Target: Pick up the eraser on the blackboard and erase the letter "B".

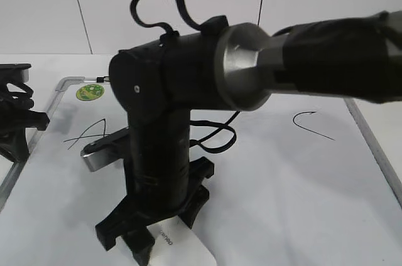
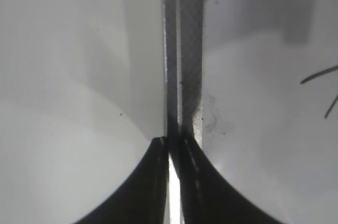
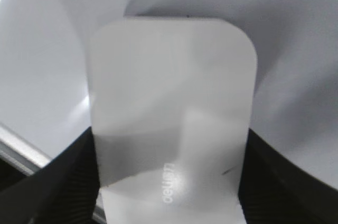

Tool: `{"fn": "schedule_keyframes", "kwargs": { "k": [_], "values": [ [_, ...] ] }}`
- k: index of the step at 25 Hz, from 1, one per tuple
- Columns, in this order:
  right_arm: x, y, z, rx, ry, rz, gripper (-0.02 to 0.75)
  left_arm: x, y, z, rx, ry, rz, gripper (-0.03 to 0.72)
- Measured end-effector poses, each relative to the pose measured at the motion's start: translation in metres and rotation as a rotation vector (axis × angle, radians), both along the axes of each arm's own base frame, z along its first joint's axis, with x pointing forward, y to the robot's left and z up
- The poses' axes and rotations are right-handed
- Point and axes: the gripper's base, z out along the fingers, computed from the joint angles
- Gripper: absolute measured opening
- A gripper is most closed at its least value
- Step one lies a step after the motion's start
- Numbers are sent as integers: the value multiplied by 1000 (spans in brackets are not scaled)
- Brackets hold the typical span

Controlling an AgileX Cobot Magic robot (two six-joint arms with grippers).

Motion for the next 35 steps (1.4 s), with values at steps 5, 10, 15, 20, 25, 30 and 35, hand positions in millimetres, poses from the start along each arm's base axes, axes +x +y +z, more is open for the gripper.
{"fn": "schedule_keyframes", "kwargs": {
  "k": [5,10,15,20,25,30,35],
  "values": [
    [-7,5,0,-9,-6,-7,531,0,0,0,0,1,0,46],
    [7,-7,-1,-72,-59,-82,531,0,0,0,0,2,0,46],
    [46,-40,0,-88,-70,-206,531,0,0,0,0,6,0,46],
    [94,-95,1,-109,-82,-369,531,0,0,0,-1,6,1,46],
    [117,-131,1,-118,-79,-472,531,0,0,0,-1,6,1,46],
    [114,-126,1,-120,-85,-453,531,0,0,0,-1,8,1,46],
    [98,-100,2,-114,-100,-362,531,-1,0,0,-1,11,1,46]
  ]
}}
